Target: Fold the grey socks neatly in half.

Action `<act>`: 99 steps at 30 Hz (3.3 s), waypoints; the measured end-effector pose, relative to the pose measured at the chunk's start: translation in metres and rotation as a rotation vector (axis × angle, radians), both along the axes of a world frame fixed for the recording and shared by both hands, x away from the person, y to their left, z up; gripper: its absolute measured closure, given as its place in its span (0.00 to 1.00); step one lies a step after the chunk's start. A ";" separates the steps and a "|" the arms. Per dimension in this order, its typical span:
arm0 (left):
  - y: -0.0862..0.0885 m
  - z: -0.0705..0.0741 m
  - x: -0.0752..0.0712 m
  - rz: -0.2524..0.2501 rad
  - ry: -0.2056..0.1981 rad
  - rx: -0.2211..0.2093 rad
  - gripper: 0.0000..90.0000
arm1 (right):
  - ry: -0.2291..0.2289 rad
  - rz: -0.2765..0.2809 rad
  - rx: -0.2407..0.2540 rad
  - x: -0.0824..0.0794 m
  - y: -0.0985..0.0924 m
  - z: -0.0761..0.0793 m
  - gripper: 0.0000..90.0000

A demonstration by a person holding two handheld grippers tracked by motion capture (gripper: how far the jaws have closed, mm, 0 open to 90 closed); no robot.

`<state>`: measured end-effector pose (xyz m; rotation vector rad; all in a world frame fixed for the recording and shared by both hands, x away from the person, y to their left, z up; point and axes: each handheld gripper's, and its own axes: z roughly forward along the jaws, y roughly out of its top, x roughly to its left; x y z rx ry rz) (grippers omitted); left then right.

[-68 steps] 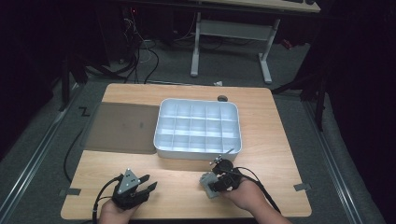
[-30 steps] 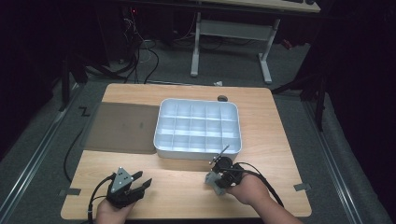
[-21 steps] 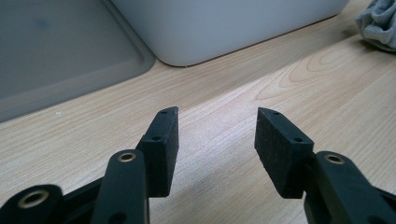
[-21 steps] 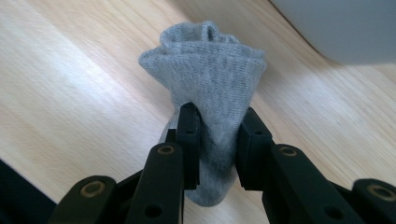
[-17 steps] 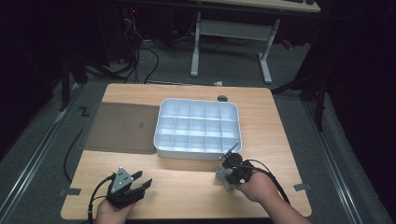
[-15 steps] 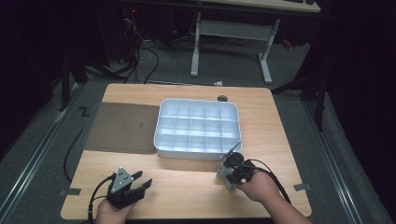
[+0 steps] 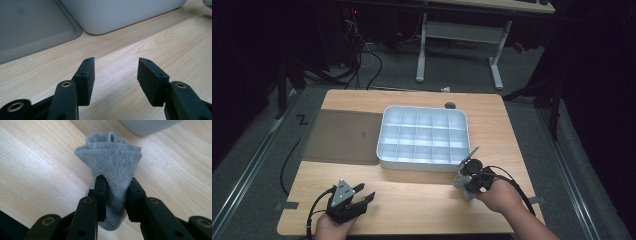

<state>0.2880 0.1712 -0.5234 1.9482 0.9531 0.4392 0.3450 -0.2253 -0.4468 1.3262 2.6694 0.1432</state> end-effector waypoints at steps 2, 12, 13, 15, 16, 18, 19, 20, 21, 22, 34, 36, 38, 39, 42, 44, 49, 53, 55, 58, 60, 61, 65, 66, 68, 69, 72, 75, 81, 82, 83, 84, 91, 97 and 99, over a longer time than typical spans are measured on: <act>0.000 0.000 0.000 -0.001 -0.001 0.001 0.54 | -0.007 -0.020 0.012 0.001 -0.002 0.005 0.83; -0.002 -0.001 0.000 -0.001 0.001 0.000 0.54 | -0.015 -0.033 0.053 0.011 -0.009 0.039 0.83; -0.001 -0.001 0.000 -0.001 0.001 -0.001 0.55 | -0.016 -0.034 0.051 0.013 -0.009 0.042 0.83; -0.002 -0.001 0.000 -0.001 -0.001 -0.002 0.55 | -0.010 -0.033 0.060 0.016 -0.009 0.048 0.83; -0.002 -0.001 0.000 -0.002 -0.002 -0.002 0.54 | -0.006 -0.034 0.062 0.018 -0.009 0.050 0.83; -0.002 -0.001 0.000 -0.002 -0.003 -0.002 0.54 | -0.010 -0.037 0.051 0.023 -0.008 0.055 0.83; -0.001 -0.001 0.000 0.000 -0.005 -0.004 0.54 | -0.010 -0.036 0.048 0.025 -0.008 0.057 0.83; -0.001 -0.001 0.000 0.000 -0.005 -0.004 0.54 | -0.010 -0.038 0.044 0.027 -0.007 0.059 0.83; -0.001 0.000 0.000 0.000 -0.004 -0.004 0.54 | -0.014 -0.038 0.042 0.030 -0.007 0.061 0.83; -0.001 0.000 0.000 -0.002 -0.004 -0.005 0.54 | -0.017 -0.032 0.041 0.033 -0.006 0.064 0.83; -0.001 0.000 0.001 -0.009 -0.010 -0.006 0.54 | -0.028 -0.039 0.022 0.069 0.008 0.075 0.83; 0.000 0.000 0.001 -0.007 -0.012 -0.010 0.54 | -0.017 -0.048 0.006 0.078 0.010 0.071 0.83; 0.000 0.000 0.002 -0.004 -0.012 -0.015 0.54 | -0.007 -0.065 0.003 0.081 0.012 0.069 0.83; 0.000 0.000 0.001 -0.006 -0.011 -0.016 0.54 | 0.003 -0.066 -0.001 0.085 0.014 0.066 0.83; -0.002 0.001 0.000 -0.014 -0.018 -0.013 0.54 | 0.011 -0.065 -0.007 0.093 0.020 0.057 0.83; -0.002 0.000 0.000 -0.017 -0.019 -0.011 0.54 | 0.018 -0.069 -0.019 0.097 0.022 0.052 0.83; -0.002 0.000 0.001 -0.019 -0.018 -0.011 0.54 | 0.024 -0.087 -0.033 0.105 0.021 0.044 0.83; -0.001 0.000 0.001 -0.015 -0.019 -0.017 0.54 | 0.043 -0.096 -0.057 0.108 0.021 0.038 0.83; -0.001 0.000 0.001 -0.015 -0.018 -0.016 0.54 | 0.049 -0.096 -0.062 0.110 0.022 0.036 0.83; -0.001 0.000 0.001 -0.017 -0.019 -0.013 0.54 | 0.060 -0.102 -0.074 0.112 0.025 0.032 0.83; 0.000 0.000 0.001 -0.016 -0.020 -0.014 0.54 | 0.072 -0.105 -0.093 0.113 0.027 0.029 0.83; 0.000 0.000 0.001 -0.016 -0.020 -0.014 0.54 | 0.072 -0.105 -0.093 0.113 0.027 0.029 0.83; 0.000 0.001 0.001 -0.016 -0.019 -0.017 0.54 | 0.077 -0.097 -0.132 0.116 0.033 0.022 0.84; 0.000 0.001 0.001 -0.016 -0.018 -0.018 0.54 | 0.083 -0.108 -0.133 0.116 0.034 0.021 0.84; 0.000 0.000 0.001 -0.016 -0.019 -0.019 0.54 | 0.083 -0.096 -0.143 0.118 0.034 0.018 0.84; 0.000 0.000 0.001 -0.016 -0.019 -0.020 0.54 | 0.085 -0.097 -0.144 0.118 0.034 0.017 0.84; 0.000 0.000 0.001 -0.019 -0.017 -0.020 0.54 | 0.088 -0.088 -0.154 0.119 0.035 0.015 0.84; 0.000 0.000 0.001 -0.019 -0.018 -0.020 0.54 | 0.091 -0.087 -0.166 0.119 0.036 0.013 0.84; -0.001 0.000 0.001 -0.022 -0.015 -0.019 0.54 | 0.105 -0.092 -0.181 0.121 0.039 0.007 0.84; -0.001 0.000 0.001 -0.022 -0.013 -0.020 0.54 | 0.106 -0.088 -0.181 0.121 0.039 0.007 0.84; -0.001 -0.001 0.001 -0.023 -0.013 -0.019 0.54 | 0.105 -0.080 -0.183 0.122 0.038 0.006 0.84; -0.001 -0.001 0.002 -0.023 -0.013 -0.019 0.54 | 0.106 -0.082 -0.182 0.121 0.038 0.006 0.84; 0.000 -0.001 0.001 -0.020 -0.016 -0.021 0.54 | 0.117 -0.109 -0.174 0.121 0.038 0.001 0.84; 0.000 -0.001 0.001 -0.023 -0.013 -0.020 0.54 | 0.119 -0.080 -0.177 0.123 0.037 -0.002 0.84; 0.000 -0.001 0.001 -0.022 -0.014 -0.020 0.54 | 0.127 -0.101 -0.173 0.122 0.037 -0.004 0.84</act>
